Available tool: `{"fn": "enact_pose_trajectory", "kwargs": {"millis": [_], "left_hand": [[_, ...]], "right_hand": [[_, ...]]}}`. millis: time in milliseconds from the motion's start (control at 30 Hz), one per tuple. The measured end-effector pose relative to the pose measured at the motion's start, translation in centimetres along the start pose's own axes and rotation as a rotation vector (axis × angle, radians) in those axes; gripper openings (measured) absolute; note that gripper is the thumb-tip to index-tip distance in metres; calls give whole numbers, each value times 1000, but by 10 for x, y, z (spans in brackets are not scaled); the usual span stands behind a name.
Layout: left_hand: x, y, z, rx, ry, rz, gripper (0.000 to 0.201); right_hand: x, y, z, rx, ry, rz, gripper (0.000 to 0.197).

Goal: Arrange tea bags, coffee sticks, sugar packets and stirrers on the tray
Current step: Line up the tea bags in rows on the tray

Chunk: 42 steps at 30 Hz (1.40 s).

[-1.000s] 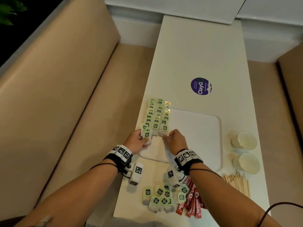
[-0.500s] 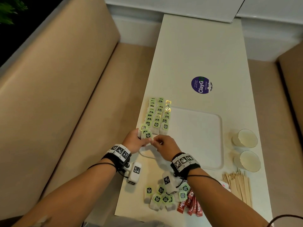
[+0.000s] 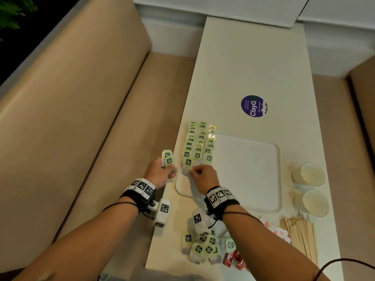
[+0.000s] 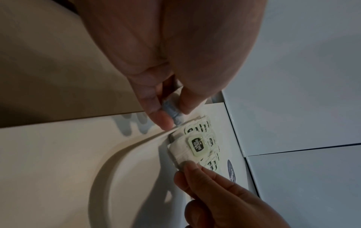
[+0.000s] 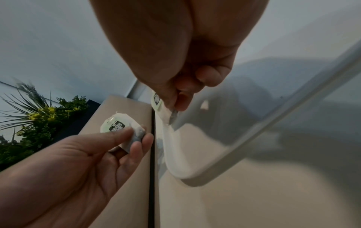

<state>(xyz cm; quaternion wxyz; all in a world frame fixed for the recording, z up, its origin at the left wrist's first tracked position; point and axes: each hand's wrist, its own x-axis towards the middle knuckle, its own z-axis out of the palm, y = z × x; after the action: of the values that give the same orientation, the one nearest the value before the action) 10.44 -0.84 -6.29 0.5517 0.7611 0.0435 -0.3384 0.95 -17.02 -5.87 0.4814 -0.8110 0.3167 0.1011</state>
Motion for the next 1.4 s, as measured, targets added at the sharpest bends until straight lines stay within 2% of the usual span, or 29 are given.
{"fn": "enact_pose_trajectory", "kwargs": {"millis": [300, 467, 600, 733, 900, 1000, 1133, 1200, 1300, 1400], "left_hand": [[4, -4, -11, -25, -31, -46, 11], [1, -1, -11, 53, -23, -26, 7], [-2, -1, -9, 71, -91, -36, 10], [-9, -1, 0, 50, -174, -30, 18], [-23, 4, 15, 39, -260, -36, 21], [-27, 3, 19, 63, -294, -26, 19], [-30, 1, 19, 24, -252, -62, 37], [-30, 0, 16, 0, -211, -61, 39], [-29, 1, 14, 14, -189, -29, 34], [-32, 4, 17, 75, -203, 31, 19]], "right_hand": [[10, -15, 6, -121, 17, 65, 50], [15, -12, 10, -113, 30, 116, 36], [13, -10, 7, -45, 68, 124, 21], [7, -9, 4, 46, 100, -16, 26], [-1, -17, 0, 168, -69, -163, 26], [-4, -16, -3, 179, -51, -210, 19], [-6, -11, -11, 227, 8, -197, 18], [-8, -5, -14, 201, 7, -194, 17], [-12, 4, -16, 166, 2, -191, 17], [-17, 8, -15, 149, -33, -214, 15]]}}
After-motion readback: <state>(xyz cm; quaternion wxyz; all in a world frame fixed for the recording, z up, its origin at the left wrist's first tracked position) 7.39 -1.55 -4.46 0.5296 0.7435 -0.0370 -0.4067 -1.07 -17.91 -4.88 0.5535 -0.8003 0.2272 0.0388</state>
